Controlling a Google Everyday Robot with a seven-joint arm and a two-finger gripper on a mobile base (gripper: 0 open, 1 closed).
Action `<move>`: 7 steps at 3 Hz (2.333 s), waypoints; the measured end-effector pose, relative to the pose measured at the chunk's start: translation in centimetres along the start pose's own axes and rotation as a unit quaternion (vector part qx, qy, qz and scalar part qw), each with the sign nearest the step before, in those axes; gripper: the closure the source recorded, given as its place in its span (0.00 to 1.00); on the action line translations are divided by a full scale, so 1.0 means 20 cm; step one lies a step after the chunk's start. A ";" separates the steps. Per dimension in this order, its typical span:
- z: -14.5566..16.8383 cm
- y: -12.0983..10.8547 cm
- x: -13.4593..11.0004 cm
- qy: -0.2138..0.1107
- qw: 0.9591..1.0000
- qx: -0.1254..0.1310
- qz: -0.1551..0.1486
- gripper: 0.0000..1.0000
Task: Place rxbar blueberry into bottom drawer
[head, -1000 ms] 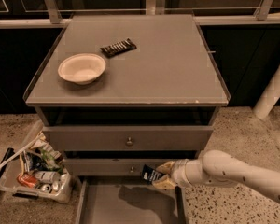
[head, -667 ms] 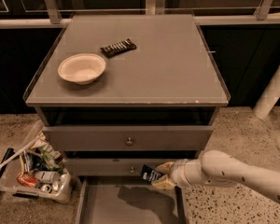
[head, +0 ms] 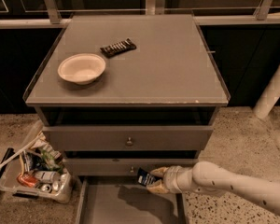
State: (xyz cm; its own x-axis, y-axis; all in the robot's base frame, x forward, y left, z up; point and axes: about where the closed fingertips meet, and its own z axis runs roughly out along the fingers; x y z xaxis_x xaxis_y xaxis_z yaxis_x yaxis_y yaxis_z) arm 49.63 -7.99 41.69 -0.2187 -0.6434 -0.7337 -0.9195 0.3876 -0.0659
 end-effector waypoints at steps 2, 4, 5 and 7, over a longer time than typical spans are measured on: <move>0.36 0.03 0.43 -0.036 0.999 -0.002 -0.021 1.00; 0.45 0.06 0.46 -0.030 0.999 -0.012 -0.016 1.00; 0.61 0.12 0.56 -0.016 1.000 -0.021 -0.017 1.00; 0.87 0.18 0.75 -0.020 1.000 -0.017 -0.015 1.00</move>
Offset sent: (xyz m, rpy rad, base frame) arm 0.0023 -0.0109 -0.1180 0.0569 -0.1023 0.0372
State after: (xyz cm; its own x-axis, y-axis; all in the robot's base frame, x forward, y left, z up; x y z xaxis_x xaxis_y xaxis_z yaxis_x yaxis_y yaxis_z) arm 48.75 -4.81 18.71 -0.1791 -0.6274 -0.7578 -0.9362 0.3455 -0.0649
